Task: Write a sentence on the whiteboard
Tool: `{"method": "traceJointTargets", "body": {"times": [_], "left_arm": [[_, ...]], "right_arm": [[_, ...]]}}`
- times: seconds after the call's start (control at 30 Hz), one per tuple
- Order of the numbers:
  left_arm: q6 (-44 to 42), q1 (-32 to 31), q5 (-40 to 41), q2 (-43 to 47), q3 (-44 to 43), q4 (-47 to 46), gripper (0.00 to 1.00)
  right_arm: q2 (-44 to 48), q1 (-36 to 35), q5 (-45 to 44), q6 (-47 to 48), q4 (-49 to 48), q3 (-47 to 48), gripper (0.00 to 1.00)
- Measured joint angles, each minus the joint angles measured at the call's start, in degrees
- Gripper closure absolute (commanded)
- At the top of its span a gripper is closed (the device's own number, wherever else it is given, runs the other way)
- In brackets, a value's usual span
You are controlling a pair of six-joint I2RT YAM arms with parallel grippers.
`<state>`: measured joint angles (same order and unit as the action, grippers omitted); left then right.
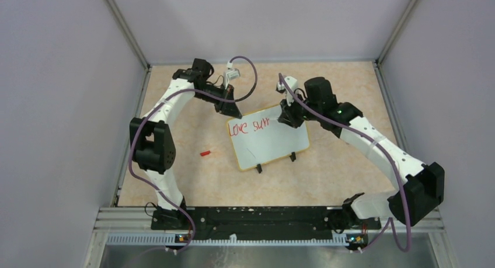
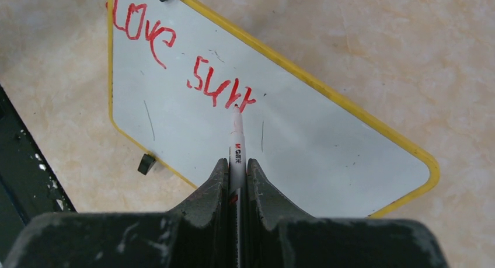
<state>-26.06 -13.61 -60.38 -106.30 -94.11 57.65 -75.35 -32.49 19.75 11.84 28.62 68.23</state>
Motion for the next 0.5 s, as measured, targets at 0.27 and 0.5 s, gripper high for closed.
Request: {"method": "traceJointTargets", "body": {"times": [0.27,0.5], "left_arm": [[-0.02,-0.04,0.02,0.00,-0.02,0.00,1.00],[-0.24,-0.28,0.24,-0.02,-0.22,-0.02,1.00]], "right_arm": [[-0.02,0.33,-3.85,0.13,-0.52,-0.46,1.00],[-0.02,0.42,-4.72,0.15,-1.18,-2.56,1.00]]}}
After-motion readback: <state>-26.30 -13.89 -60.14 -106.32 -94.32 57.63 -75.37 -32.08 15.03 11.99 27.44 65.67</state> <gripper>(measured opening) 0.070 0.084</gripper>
